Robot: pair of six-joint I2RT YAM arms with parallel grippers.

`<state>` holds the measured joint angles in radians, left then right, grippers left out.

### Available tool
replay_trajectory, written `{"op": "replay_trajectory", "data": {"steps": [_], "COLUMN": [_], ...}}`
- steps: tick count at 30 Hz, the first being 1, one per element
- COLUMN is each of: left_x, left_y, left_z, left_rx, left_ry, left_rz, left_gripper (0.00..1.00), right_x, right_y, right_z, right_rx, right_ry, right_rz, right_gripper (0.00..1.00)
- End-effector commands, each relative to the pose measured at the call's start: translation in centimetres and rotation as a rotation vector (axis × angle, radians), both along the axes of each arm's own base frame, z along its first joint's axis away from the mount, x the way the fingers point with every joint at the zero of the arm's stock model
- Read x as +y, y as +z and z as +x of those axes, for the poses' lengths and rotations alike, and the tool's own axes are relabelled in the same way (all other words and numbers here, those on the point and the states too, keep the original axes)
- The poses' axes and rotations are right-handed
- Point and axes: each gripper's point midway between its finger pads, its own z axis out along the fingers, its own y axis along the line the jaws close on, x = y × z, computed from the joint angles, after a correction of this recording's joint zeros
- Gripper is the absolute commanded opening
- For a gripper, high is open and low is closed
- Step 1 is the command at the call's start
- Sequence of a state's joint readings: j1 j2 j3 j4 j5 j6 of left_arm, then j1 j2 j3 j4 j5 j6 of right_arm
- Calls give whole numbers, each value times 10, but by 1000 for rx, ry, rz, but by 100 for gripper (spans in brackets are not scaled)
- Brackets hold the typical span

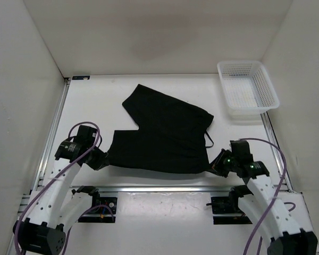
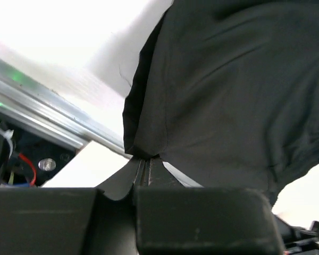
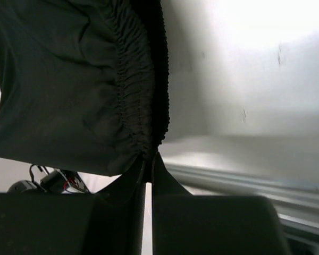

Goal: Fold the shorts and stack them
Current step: Fold the shorts

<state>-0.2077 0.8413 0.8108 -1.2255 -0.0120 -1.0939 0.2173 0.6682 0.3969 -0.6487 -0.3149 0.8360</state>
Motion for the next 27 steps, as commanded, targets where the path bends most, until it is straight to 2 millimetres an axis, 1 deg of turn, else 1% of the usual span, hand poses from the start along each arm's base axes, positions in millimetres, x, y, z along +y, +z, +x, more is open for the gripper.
{"op": "replay_trajectory", "data": {"steps": [1, 2, 3, 4, 5, 6, 7, 8, 9, 10, 11, 12, 13, 14, 16, 17, 18, 19, 20, 21, 22, 23, 24, 25, 26, 27], "left_x": [8, 9, 8, 10, 11, 12, 13, 16, 16, 16, 12, 12, 8, 4, 3, 0, -3, -7, -7, -12, -16, -21, -24, -30, -32, -34], "left_y": [37, 46, 69, 77, 86, 97, 125, 126, 134, 162, 157, 161, 185, 171, 170, 186, 163, 161, 177, 156, 153, 169, 166, 145, 140, 142], "left_z": [4, 10, 21, 30, 38, 47, 63, 81, 93, 112, 134, 147, 168, 190, 218, 235, 257, 269, 285, 304, 314, 327, 337, 356, 366, 375], "left_rx": [-64, -91, -156, -163, -181, -199, -270, -243, -253, -326, -294, -299, -374, -324, -322, -368, -312, -313, -365, -328, -327, -388, -394, -374, -386, -414], "left_ry": [37, 33, 26, 34, 26, 22, 7, 5, -8, -20, -43, -50, -68, -85, -91, -93, -112, -126, -124, -149, -163, -172, -190, -211, -224, -245], "left_rz": [38, 44, 43, 58, 75, 93, 112, 158, 173, 186, 203, 218, 222, 236, 235, 234, 230, 222, 213, 212, 207, 193, 191, 180, 188, 191], "left_gripper": [10, 10, 10, 10, 10, 10, 10, 10, 10, 10, 10, 10, 10, 10, 10, 10, 10, 10, 10, 10, 10, 10, 10, 10, 10, 10], "right_x": [-12, -13, -19, -22, -25, -28, -30, -35, -37, -38, -39, -40, -43, -42, -42, -39, -41, -39, -42, -41, -40, -43, -46, -46, -49, -55], "right_y": [7, 14, 14, 19, 31, 37, 42, 51, 55, 62, 70, 74, 80, 86, 93, 88, 99, 100, 93, 102, 102, 94, 95, 93, 92, 92], "right_z": [-26, -26, -28, -26, -19, -14, -9, 0, 5, 17, 29, 38, 53, 68, 87, 101, 116, 125, 139, 152, 160, 171, 181, 194, 201, 210], "right_rx": [70, 50, 63, 52, 27, 5, -8, -29, -32, -71, -82, -95, -129, -137, -156, -139, -169, -176, -160, -182, -187, -164, -170, -168, -160, -167], "right_ry": [-30, -36, -53, -65, -78, -79, -91, -102, -112, -113, -108, -113, -127, -118, -119, -108, -119, -106, -112, -122, -114, -119, -134, -130, -141, -152], "right_rz": [-47, -50, -83, -99, -112, -133, -148, -183, -198, -211, -234, -253, -276, -295, -316, -326, -344, -352, -374, -376, -381, -403, -403, -418, -421, -437], "right_gripper": [1, 1, 1, 1, 1, 1, 1, 1, 1, 1, 1, 1, 1, 1, 1, 1, 1, 1, 1, 1, 1, 1, 1, 1, 1, 1]}}
